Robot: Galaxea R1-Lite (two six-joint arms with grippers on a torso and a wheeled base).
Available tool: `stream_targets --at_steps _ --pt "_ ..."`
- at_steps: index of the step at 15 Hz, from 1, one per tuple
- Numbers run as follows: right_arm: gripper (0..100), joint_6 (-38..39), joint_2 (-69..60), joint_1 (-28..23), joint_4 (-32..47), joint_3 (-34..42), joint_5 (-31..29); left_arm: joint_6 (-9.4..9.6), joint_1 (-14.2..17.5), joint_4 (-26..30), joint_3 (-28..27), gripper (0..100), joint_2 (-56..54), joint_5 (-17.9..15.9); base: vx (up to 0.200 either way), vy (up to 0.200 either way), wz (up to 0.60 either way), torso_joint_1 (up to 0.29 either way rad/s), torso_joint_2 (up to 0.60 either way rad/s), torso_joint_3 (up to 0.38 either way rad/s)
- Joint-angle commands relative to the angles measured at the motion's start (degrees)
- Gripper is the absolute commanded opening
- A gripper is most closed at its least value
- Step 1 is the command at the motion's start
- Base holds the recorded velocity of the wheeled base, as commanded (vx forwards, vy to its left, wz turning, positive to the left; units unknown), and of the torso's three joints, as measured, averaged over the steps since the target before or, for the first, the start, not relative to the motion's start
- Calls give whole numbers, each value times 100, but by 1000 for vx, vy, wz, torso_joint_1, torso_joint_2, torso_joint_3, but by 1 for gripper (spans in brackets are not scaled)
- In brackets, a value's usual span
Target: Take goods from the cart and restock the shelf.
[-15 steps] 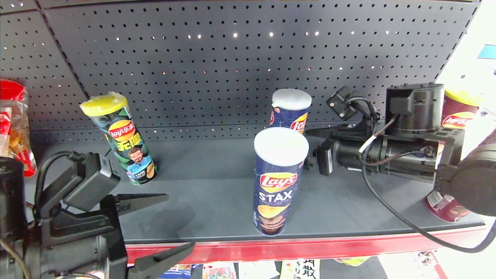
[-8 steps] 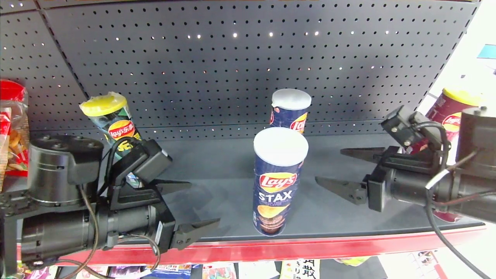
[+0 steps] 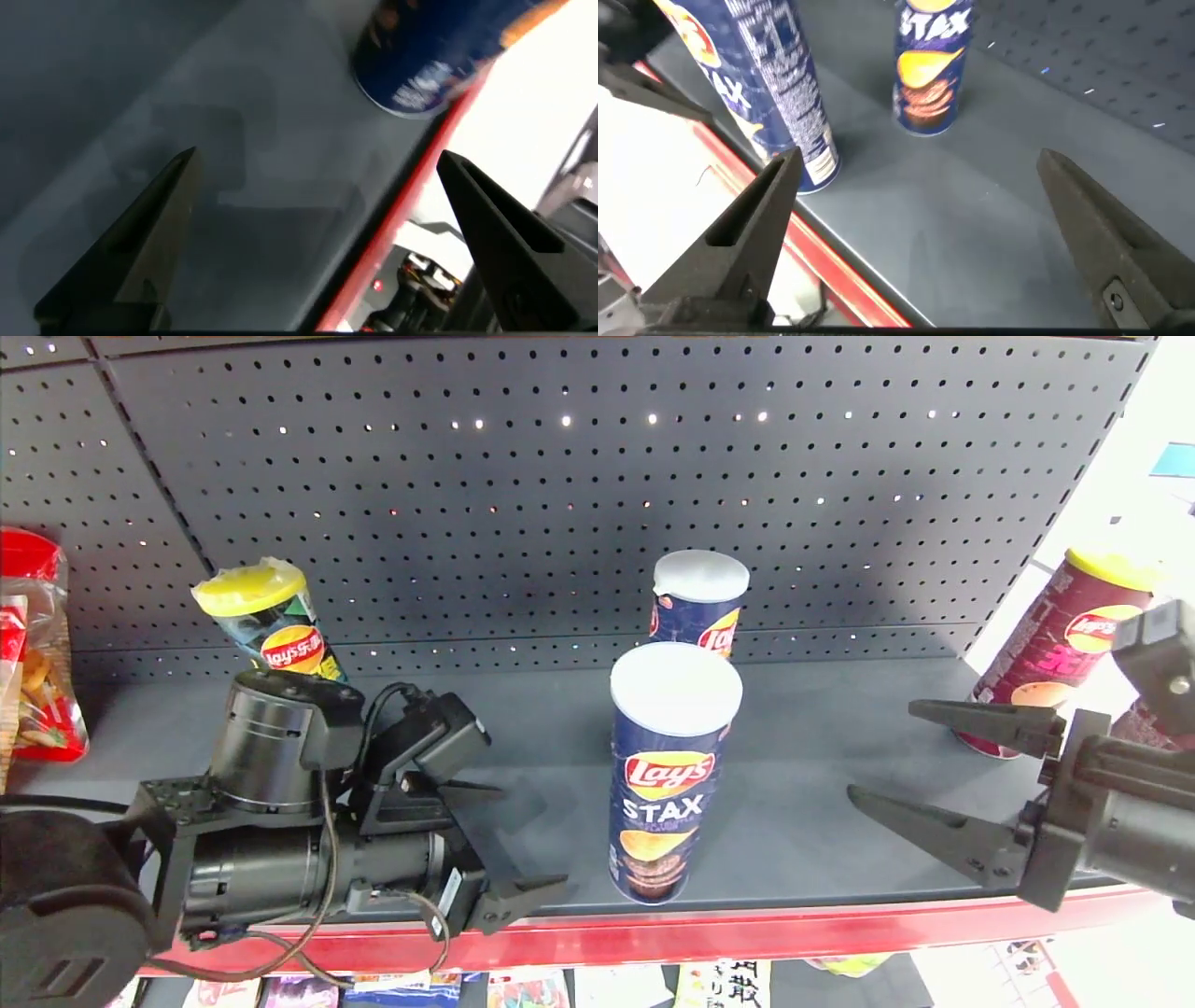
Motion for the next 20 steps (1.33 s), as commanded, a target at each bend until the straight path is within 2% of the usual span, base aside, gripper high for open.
stream_targets --at_steps 1,8,16,20 --pt "100 -6 -259 2 0 7 -14 1 -17 -1 -237 100 327 45 0 0 0 0 0 0" --pt "100 3 -347 2 0 -37 -85 1 -272 -1 -685 100 784 45 0 0 0 0 0 0" --pt "100 3 -329 2 -9 -63 -76 1 -351 -1 -1054 100 1109 45 0 0 0 0 0 0" --pt "100 3 -321 2 -9 -63 -76 -8 -422 8 -1063 100 1153 45 0 0 0 0 0 0"
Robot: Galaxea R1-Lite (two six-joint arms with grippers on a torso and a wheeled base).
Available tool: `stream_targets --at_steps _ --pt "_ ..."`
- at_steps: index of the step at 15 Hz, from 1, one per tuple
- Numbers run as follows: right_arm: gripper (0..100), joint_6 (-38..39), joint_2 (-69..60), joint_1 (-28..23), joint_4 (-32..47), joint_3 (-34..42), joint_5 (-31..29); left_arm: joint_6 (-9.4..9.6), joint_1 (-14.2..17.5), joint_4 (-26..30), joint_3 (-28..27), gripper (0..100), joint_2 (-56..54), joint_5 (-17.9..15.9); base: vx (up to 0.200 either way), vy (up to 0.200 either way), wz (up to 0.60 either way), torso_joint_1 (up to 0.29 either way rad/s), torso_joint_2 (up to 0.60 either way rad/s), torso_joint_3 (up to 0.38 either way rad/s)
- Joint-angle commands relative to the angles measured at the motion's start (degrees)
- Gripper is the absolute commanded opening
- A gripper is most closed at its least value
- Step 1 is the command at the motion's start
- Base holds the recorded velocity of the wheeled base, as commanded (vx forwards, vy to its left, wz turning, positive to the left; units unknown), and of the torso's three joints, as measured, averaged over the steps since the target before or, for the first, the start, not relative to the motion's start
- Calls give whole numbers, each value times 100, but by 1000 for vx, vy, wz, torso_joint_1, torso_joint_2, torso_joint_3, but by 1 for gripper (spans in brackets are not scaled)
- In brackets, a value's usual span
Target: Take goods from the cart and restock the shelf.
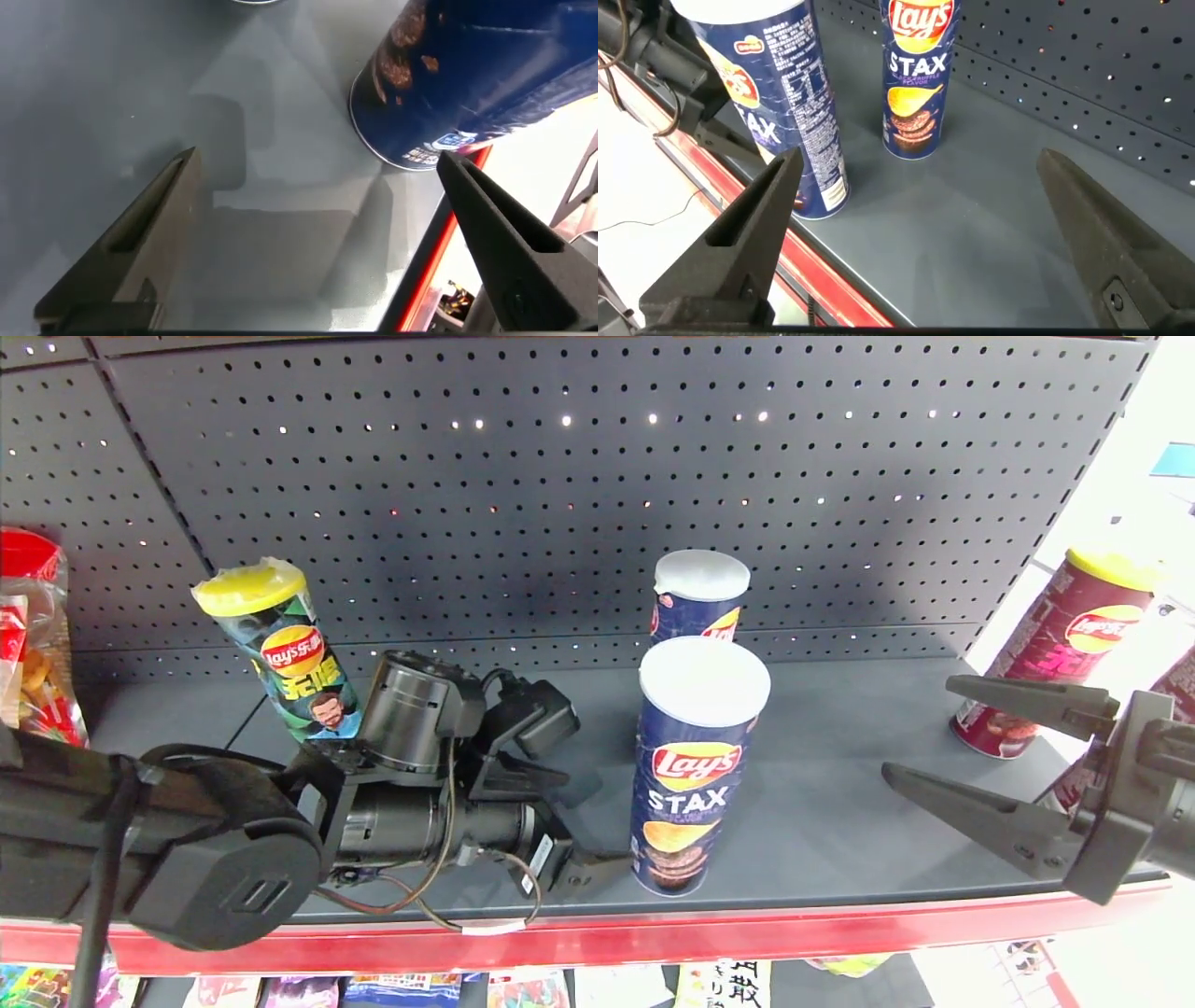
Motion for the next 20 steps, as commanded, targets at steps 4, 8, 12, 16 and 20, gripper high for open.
stream_targets --at_steps 4,8,12,16,20 --pt "100 -2 41 10 6 9 15 -18 -15 -6 9 100 -7 33 0 0 0 0 0 0" --pt "100 -19 -153 10 6 290 15 -123 196 38 220 100 -868 332 0 0 0 0 0 0" --pt "100 -46 -1076 37 14 1116 -20 -141 311 987 651 100 -2740 675 0 0 0 0 0 0" --pt "100 -54 -1963 2 50 1626 -530 -519 311 1910 1143 100 -4402 1246 0 0 0 0 0 0" --pt "100 -2 -3115 -218 1306 1389 -1822 -1248 882 4134 1275 100 -6792 2899 0 0 0 0 0 0"
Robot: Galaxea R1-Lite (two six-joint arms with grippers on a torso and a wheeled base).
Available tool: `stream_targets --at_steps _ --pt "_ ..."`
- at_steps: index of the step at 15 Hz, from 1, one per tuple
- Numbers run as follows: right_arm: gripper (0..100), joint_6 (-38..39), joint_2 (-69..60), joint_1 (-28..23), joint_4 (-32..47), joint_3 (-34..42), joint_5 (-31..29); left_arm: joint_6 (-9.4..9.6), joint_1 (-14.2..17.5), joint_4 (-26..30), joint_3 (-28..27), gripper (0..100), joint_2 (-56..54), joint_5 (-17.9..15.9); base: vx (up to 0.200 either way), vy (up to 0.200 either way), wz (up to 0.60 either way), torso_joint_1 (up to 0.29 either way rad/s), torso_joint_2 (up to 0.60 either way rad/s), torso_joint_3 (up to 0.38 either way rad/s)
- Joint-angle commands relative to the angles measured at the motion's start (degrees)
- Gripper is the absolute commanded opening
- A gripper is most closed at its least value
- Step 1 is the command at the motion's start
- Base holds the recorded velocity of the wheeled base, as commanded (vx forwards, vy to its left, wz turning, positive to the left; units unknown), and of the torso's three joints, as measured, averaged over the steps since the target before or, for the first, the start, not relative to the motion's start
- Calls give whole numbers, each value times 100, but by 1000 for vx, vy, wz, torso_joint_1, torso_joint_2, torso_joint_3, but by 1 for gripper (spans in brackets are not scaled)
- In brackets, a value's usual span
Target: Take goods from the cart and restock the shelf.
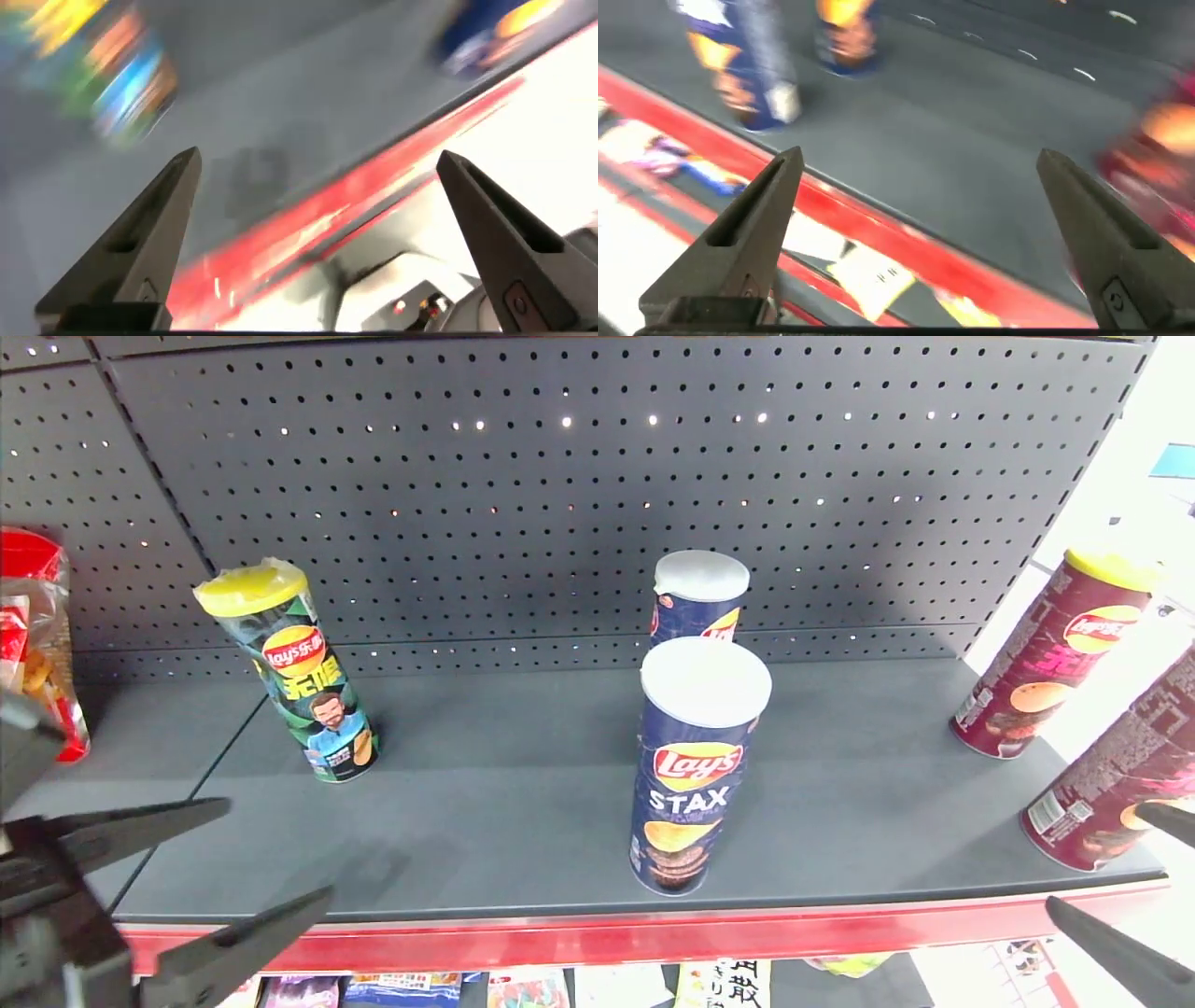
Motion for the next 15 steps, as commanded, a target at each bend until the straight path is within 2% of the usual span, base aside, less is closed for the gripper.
stream_targets --at_steps 1,3,4,5,7,9,11,13,14,15 --pt "100 40 -1062 -375 733 -74 -424 -355 875 1844 13 100 -2181 821 0 0 0 0 0 0" --pt "100 84 -1501 -903 1384 -197 -441 -355 1613 2592 -5 100 -2629 839 0 0 0 0 0 0" --pt "100 93 -1791 -1421 1946 -364 -432 -355 2167 2829 -13 100 -2813 839 0 0 0 0 0 0" --pt "100 93 -1950 -1703 2227 -434 -432 -373 2597 2926 57 100 -2822 839 0 0 0 0 0 0" --pt "100 93 -2222 -2107 2500 -452 -441 -408 3257 3022 268 100 -2796 769 0 0 0 0 0 0" --pt "100 84 -2503 -2634 2781 -425 -441 -452 3292 2741 769 100 -2989 610 0 0 0 0 0 0" --pt "100 84 -2829 -2995 2992 -373 -424 -381 3283 2231 1340 100 -3684 338 0 0 0 0 0 0" --pt "100 75 -3189 -3047 3300 -338 -424 -302 3265 1809 1973 100 -4457 101 0 0 0 0 0 0" --pt "100 67 -3417 -3039 3563 -338 -406 -258 3221 1449 2386 100 -5186 -154 0 0 0 0 0 0" --pt "100 75 -3558 -3021 3704 -320 -388 -250 3265 1168 2500 100 -5292 -603 0 0 0 0 0 0"
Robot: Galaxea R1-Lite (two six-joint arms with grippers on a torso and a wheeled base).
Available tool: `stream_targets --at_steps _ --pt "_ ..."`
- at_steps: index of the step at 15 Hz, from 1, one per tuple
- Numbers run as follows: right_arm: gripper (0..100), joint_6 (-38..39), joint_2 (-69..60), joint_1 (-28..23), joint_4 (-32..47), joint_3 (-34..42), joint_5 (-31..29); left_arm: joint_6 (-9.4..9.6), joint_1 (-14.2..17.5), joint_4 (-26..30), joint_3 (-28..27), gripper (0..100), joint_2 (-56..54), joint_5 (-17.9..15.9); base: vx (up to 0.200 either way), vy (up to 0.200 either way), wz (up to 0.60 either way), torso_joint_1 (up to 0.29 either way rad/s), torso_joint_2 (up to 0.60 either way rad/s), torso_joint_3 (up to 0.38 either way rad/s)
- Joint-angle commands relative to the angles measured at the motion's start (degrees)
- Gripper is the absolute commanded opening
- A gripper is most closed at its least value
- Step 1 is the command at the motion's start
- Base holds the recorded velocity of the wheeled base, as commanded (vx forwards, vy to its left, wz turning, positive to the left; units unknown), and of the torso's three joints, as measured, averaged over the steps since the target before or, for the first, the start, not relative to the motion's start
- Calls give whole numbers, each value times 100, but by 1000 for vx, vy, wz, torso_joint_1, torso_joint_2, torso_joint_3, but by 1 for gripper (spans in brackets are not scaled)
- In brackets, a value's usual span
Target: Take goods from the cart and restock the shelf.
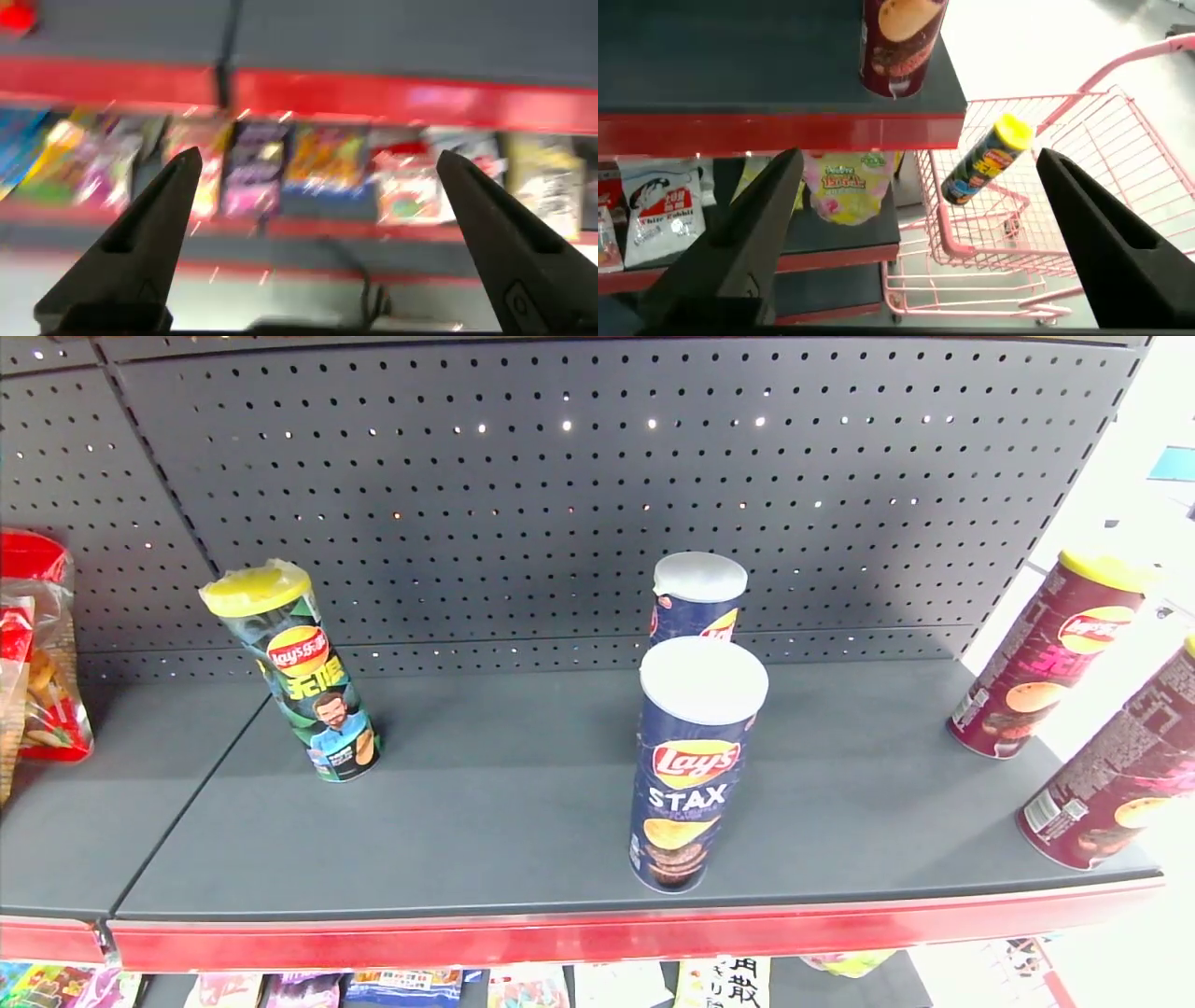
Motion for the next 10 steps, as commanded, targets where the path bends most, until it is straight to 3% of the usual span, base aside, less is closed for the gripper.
stream_targets --at_steps 1,2,3,4,5,6,7,10 --pt "100 5 -411 8 80 23 8 26 1 -620 649 100 -1045 -736 0 0 0 0 0 0" --pt "100 14 -429 25 62 67 25 167 1 -735 728 100 -1045 -833 0 0 0 0 0 0" --pt "100 23 -490 96 27 128 148 483 1 -954 878 100 -1045 -842 0 0 0 0 0 0" --pt "100 14 -745 245 27 243 342 642 1 -1280 1036 100 -1045 -789 0 0 0 0 0 0" --pt "100 31 -868 298 -8 445 465 598 1 -1429 1115 100 -1045 -622 0 0 0 0 0 0" --pt "100 137 -859 298 -263 559 482 369 1 -1447 1133 100 -1045 -385 0 0 0 0 0 0" --pt "100 304 -859 298 -465 638 491 255 1 -1473 1141 100 -1045 -367 0 0 0 0 0 0" --pt "100 427 -859 298 -834 981 491 281 1 -2334 1563 100 -1045 -569 0 0 0 0 0 0"
